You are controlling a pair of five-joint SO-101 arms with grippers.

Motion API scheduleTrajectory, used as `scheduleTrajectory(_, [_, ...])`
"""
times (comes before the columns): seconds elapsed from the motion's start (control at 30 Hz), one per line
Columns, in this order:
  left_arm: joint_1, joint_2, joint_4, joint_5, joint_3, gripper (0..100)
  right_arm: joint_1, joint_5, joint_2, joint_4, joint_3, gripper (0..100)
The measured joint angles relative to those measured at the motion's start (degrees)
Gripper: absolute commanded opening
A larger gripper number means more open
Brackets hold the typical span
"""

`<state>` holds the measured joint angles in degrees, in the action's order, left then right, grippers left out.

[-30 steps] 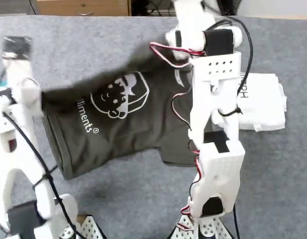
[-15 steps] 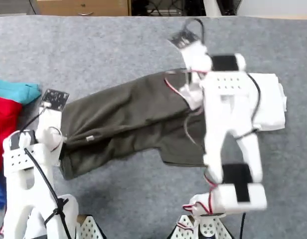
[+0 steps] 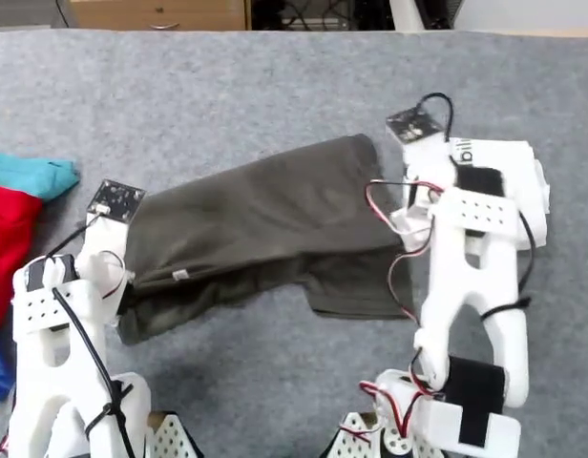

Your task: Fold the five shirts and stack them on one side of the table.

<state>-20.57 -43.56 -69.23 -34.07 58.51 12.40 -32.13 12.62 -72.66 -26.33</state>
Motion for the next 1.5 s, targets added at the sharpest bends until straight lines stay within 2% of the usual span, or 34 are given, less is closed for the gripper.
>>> scheduleTrajectory(0.33, [0.09, 0.00, -1.14, -7.21, 2.37, 3, 0.88, -2.11, 0.00, 4.04, -5.80, 1.3])
scheduleTrajectory(0.73, [0.09, 0.00, -2.46, -10.11, 2.64, 3, 0.70, -4.92, 0.18, 5.54, -9.05, 1.4])
scheduleTrajectory(0.83, [0.09, 0.00, -2.46, -10.55, 2.64, 10, -0.09, -6.86, 0.18, 5.63, -11.08, 2.2])
scheduleTrajectory(0.9, [0.09, 0.00, -2.55, -10.55, 2.64, 17, -1.41, -7.74, 0.18, 5.63, -12.04, 7.9])
scheduleTrajectory(1.03, [0.09, 0.00, -5.71, -10.55, 2.64, 18, -1.67, -8.00, 0.18, 5.01, -12.48, 22.7])
scheduleTrajectory(1.1, [-0.44, 0.00, -7.74, -10.55, 1.49, 18, -1.67, -8.44, 0.18, 3.08, -12.31, 25.8])
scheduleTrajectory(1.2, [-3.08, 0.00, -11.43, -10.55, -2.20, 18, -1.93, -8.44, 0.18, -0.97, -8.88, 22.4])
scheduleTrajectory(1.27, [-5.19, 0.00, -14.33, -10.55, -6.15, 14, -2.29, -8.44, 0.18, -3.78, -5.27, 13.3])
scheduleTrajectory(1.33, [-7.47, 0.00, -17.05, -10.55, -10.90, 4, -3.87, -7.03, 0.18, -6.59, -1.49, 0.6])
scheduleTrajectory(1.43, [-9.49, 0.00, -19.60, -10.55, -18.73, 4, -8.35, -1.49, 0.18, -8.26, 3.08, 6.3])
scheduleTrajectory(1.5, [-9.67, -0.09, -20.66, -10.11, -22.68, 3, -12.66, 3.34, 0.18, -7.12, 3.60, 4.1])
